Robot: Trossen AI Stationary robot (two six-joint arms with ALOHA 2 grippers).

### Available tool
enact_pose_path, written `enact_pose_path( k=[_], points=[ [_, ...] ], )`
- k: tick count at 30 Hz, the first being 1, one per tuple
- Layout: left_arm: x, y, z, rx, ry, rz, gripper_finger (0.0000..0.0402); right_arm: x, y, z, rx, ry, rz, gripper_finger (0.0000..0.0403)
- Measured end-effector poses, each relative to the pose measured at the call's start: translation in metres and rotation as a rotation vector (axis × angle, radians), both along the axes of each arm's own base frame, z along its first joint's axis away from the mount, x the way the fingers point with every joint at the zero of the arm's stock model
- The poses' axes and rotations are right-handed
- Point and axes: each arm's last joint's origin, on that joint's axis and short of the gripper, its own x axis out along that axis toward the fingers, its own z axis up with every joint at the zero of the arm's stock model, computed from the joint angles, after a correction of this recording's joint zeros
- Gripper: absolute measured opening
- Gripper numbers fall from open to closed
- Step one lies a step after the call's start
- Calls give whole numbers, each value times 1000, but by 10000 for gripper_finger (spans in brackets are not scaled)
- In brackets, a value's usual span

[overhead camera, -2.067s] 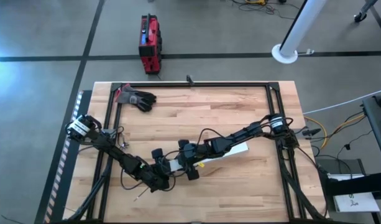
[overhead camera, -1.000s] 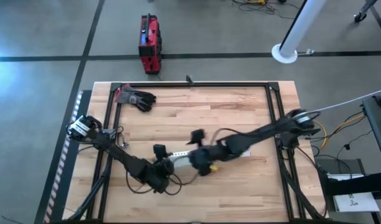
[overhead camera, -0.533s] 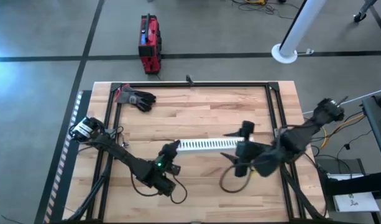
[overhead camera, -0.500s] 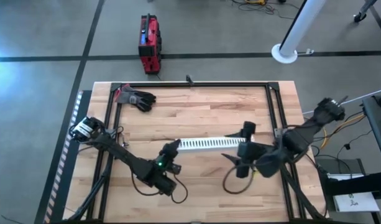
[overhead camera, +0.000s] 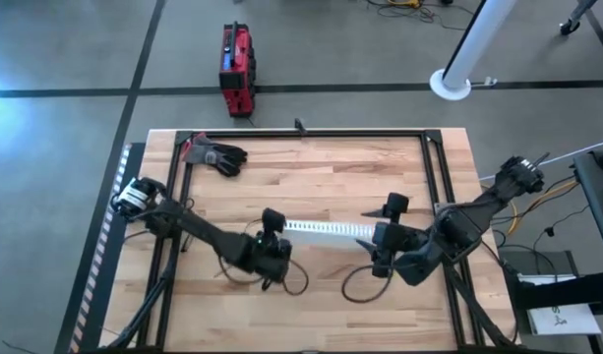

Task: Ziptie cables
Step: Close the white cable duct using the white cable duct cover, then return to Home Position

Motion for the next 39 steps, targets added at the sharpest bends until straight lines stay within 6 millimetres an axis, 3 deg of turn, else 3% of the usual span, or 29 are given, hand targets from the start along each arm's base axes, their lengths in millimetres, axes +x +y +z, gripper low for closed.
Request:
enact_pose_path(
  k=[5,11,17,21,27,32,36,39],
  points=[
    [4,31,-4,-390,150,14,209,-1,-8,-18,-4,54,-64,282],
    [6,74,-7,-808,181,152,220,-1,-9,-42,9,132,-67,286],
    [-3,99,-13,-839,239,267,261,1,-15,-57,-13,168,-98,316],
    [-9,104,-5,-830,282,302,292,5,-24,-58,-4,159,-140,329],
    [-17,104,29,-847,163,221,307,21,-35,-60,-35,159,-50,316],
    [-30,111,77,-729,-113,147,306,45,-56,-63,-101,109,86,301],
    [-53,119,118,-555,-373,218,308,57,-84,-52,-202,67,115,286],
    [-76,122,147,-536,-526,273,308,53,-104,-33,-243,36,91,273]
  ],
)
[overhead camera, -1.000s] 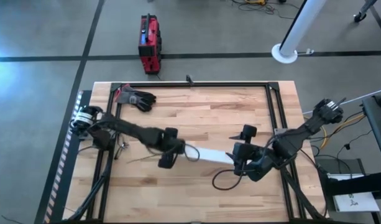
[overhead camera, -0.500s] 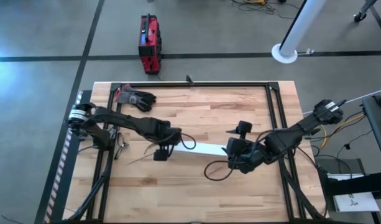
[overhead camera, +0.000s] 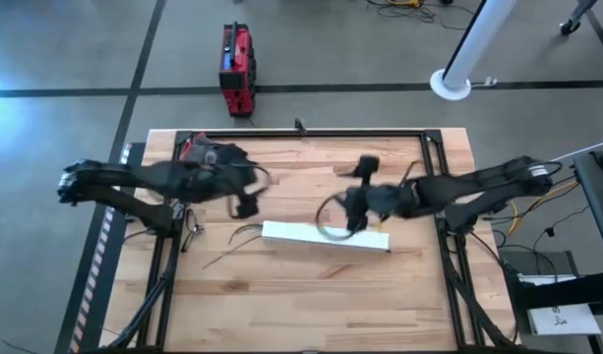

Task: Ziptie cables
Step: Return to Home Position

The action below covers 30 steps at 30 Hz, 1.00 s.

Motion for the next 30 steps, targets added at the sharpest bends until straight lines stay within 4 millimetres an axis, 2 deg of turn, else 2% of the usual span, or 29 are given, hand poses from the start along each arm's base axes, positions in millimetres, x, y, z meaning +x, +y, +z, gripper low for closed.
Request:
enact_pose_path(
  k=[3,7,9,12,14,16,18,22,27,30],
  points=[
    [-27,1,23,-11,-92,-2,309,-18,-15,26,12,-89,-38,260],
    [-67,4,40,-18,-178,2,309,-56,-25,50,37,-201,-55,245],
    [-84,5,43,-39,-241,14,309,-78,-28,54,54,-254,-56,238],
    [-105,6,39,-68,-334,28,309,-108,-32,49,130,-322,-34,228],
    [-113,7,33,-88,-398,36,309,-124,-32,37,201,-343,29,222],
    [-122,7,23,-113,-459,47,309,-132,-31,27,276,-405,113,218],
    [-127,8,9,-146,-505,62,309,-141,-30,14,326,-444,173,215],
    [-137,8,-24,-241,-579,86,309,-154,-32,-7,344,-472,181,211],
    [-134,7,-62,-301,-756,57,309,-167,-34,-30,344,-607,209,210],
    [-128,6,-85,-253,-852,17,309,-168,-34,-56,354,-660,232,206]
  ],
)
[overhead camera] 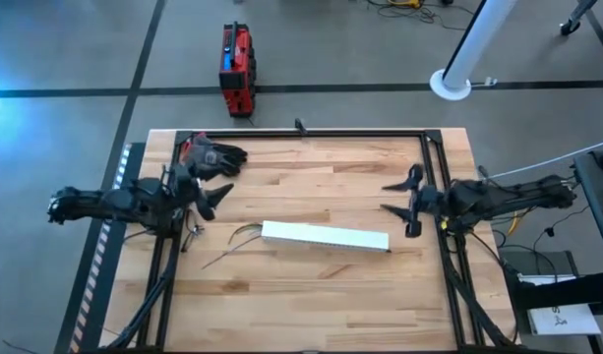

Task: Ziptie cables
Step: Return to Home Position

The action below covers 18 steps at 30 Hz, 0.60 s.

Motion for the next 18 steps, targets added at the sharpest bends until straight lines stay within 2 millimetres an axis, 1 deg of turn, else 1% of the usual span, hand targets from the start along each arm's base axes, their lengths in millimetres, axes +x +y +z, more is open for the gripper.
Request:
enact_pose_path(
  k=[4,7,9,10,13,15,18],
  points=[
    [6,0,-30,63,-95,4,309,-1,3,-45,57,15,93,194],
    [7,0,-50,67,-100,5,309,-7,2,-68,115,-39,106,176],
    [5,0,-63,62,-79,4,309,-11,1,-79,110,-62,104,160],
    [4,0,-69,58,-76,4,309,-13,1,-82,100,-63,104,150],
    [1,0,-71,50,-51,2,309,-18,0,-80,69,-80,105,114],
    [-1,0,-68,60,-80,4,309,-20,0,-81,49,-74,112,84],
    [-3,0,-66,126,-83,12,309,-23,1,-80,16,-81,155,30]
  ],
)
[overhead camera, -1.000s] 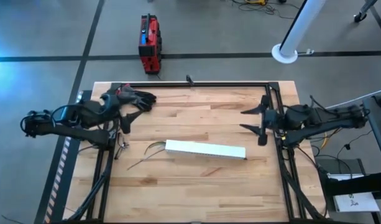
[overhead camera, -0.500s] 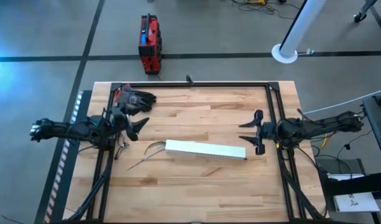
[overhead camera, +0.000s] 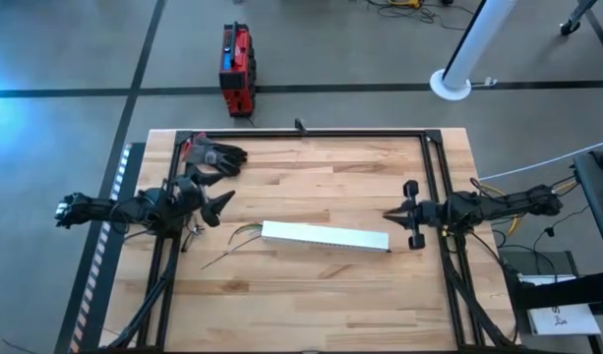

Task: Ziptie cables
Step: Return to Home Position

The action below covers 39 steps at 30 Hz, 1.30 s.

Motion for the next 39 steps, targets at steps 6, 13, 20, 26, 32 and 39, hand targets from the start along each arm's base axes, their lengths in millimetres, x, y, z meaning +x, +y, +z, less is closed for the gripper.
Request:
enact_pose_path(
  k=[6,13,20,26,32,39],
  points=[
    [-4,2,2,42,5,82,309,-3,5,5,-46,-59,177,4],
    [-8,1,-1,36,18,64,309,-8,0,1,-57,-32,75,0],
    [-8,2,-8,48,104,110,309,-4,-4,-6,63,52,-26,3],
    [-4,2,-10,56,157,105,309,-2,-3,-8,152,74,-24,3],
    [-1,2,-15,64,218,102,309,-2,-3,-9,112,81,-26,3],
    [3,1,-19,70,271,100,309,-2,-3,-9,99,84,-26,3]
  ],
)
